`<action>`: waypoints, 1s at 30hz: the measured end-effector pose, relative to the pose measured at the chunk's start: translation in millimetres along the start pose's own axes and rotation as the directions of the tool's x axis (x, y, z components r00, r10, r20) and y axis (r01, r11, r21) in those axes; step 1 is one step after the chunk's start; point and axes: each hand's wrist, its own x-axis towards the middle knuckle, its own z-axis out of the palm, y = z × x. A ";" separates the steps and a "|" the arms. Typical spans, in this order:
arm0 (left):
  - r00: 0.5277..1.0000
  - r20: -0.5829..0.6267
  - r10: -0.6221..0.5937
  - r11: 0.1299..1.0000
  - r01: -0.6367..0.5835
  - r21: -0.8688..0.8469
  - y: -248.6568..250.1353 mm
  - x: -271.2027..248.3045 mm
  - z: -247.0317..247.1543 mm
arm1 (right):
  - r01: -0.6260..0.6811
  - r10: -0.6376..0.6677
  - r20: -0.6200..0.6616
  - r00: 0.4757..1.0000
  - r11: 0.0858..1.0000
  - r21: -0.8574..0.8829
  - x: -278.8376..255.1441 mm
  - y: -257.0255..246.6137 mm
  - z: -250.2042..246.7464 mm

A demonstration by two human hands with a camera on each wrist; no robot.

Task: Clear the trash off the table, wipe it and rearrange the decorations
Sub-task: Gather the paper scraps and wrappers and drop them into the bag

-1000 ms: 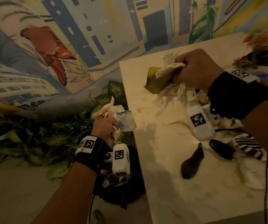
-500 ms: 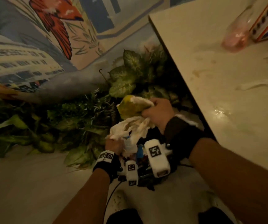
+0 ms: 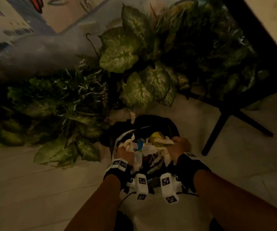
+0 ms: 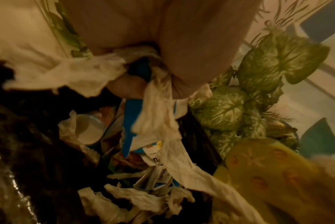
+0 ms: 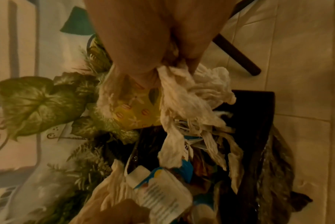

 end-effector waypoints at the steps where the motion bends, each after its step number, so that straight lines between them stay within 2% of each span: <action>1: 1.000 -0.010 -0.005 1.000 0.005 -0.005 -2.8 9.3 7.6 | 0.023 -0.023 -0.001 1.000 1.000 0.005 7.1 2.8 6.6; 2: 1.000 0.005 -0.019 1.000 0.019 -0.011 -5.6 14.6 13.0 | 0.029 -0.029 0.028 0.999 1.000 0.002 11.3 3.5 13.0; 4: 0.999 0.044 -0.014 1.000 0.014 0.002 -7.0 13.9 17.2 | 0.030 -0.026 0.183 0.983 0.999 -0.016 14.6 1.9 22.7; 6: 0.998 0.059 0.019 1.000 -0.019 0.012 -10.4 9.8 16.5 | 0.030 -0.011 0.362 0.932 0.998 -0.049 8.6 -2.6 23.7; 7: 0.998 0.056 0.040 0.999 -0.042 0.024 -11.5 7.7 13.7 | 0.057 -0.025 0.397 0.918 0.996 -0.069 4.9 -5.5 20.4; 10: 0.994 0.021 0.112 0.994 -0.112 -0.008 -7.0 -3.4 -5.8 | 0.109 -0.068 0.374 0.925 0.990 -0.087 -16.6 -14.9 -0.1; 13: 0.990 -0.100 0.098 0.994 -0.092 0.061 7.1 -26.2 -31.9 | 0.103 -0.074 0.351 0.933 0.993 -0.065 -45.8 -26.1 -23.8; 17: 0.968 -0.168 0.188 0.981 -0.177 0.080 44.3 -75.2 -69.7 | 0.099 -0.072 0.342 0.937 0.993 -0.063 -92.3 -51.3 -56.8; 19: 0.949 -0.196 0.247 0.968 -0.233 0.095 68.5 -101.3 -88.1 | 0.151 -0.134 0.341 0.931 0.988 -0.023 -120.3 -68.4 -76.7; 23: 0.869 -0.242 0.431 0.902 -0.421 0.095 132.0 -163.4 -112.6 | 0.324 -0.328 0.306 0.894 0.944 0.064 -184.8 -113.0 -142.6; 26: 0.795 -0.202 0.572 0.819 -0.568 0.081 188.5 -219.1 -113.9 | 0.541 -0.536 0.229 0.813 0.840 0.046 -236.6 -133.7 -221.2; 27: 0.784 -0.196 0.590 0.805 -0.591 0.060 205.7 -236.4 -111.0 | 0.600 -0.594 0.195 0.781 0.799 0.032 -252.2 -133.6 -250.2; 30: 0.677 -0.196 0.710 0.700 -0.708 0.091 252.4 -297.3 -88.8 | 0.698 -0.694 0.095 0.714 0.716 -0.019 -287.0 -113.9 -340.9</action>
